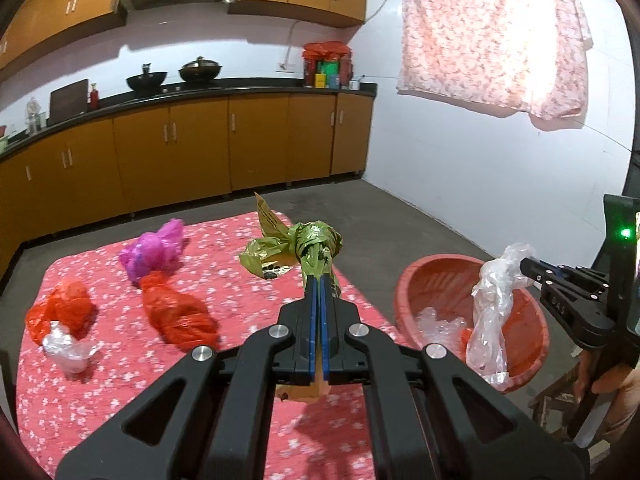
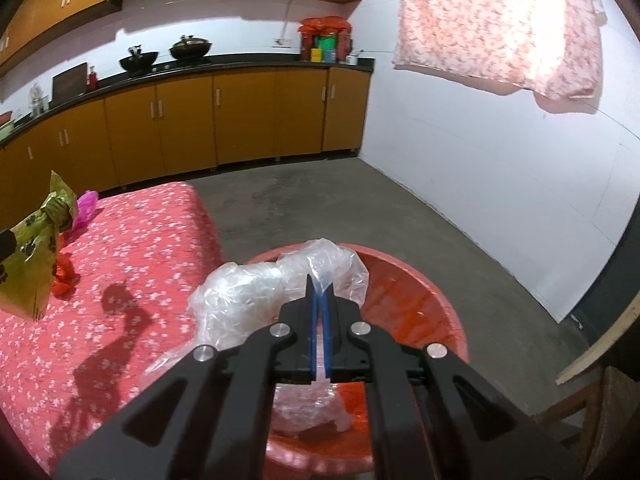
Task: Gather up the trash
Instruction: 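Carry the green bag and clear plastic over the orange basket with both tools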
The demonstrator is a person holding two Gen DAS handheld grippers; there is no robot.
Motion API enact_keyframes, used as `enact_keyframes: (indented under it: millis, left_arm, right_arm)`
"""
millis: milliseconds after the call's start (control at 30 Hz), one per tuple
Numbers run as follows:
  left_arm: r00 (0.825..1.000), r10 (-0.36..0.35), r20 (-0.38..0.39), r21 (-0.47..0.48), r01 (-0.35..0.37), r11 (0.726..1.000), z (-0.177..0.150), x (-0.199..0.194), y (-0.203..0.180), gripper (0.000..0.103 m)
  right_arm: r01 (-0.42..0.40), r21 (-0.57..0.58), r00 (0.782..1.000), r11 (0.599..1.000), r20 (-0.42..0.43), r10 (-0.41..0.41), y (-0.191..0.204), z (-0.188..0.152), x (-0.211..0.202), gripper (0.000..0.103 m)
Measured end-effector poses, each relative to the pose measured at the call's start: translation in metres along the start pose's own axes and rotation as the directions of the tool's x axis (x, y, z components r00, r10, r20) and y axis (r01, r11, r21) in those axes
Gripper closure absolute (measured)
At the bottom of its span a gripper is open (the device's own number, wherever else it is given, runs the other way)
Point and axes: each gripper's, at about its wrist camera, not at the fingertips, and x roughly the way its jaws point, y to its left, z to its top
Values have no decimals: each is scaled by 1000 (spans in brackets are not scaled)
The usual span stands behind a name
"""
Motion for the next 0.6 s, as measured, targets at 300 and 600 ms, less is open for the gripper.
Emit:
enact_keyframes:
  millis: [300, 600]
  left_arm:
    - [997, -75, -8, 15, 75, 997, 7, 15, -38, 101]
    - [983, -182, -25, 53, 183, 982, 9, 32, -90, 101]
  right_arm:
    - [50, 49, 999, 998, -2, -50, -33, -5, 0, 99]
    - [123, 113, 992, 986, -6, -123, -71, -7, 2, 99]
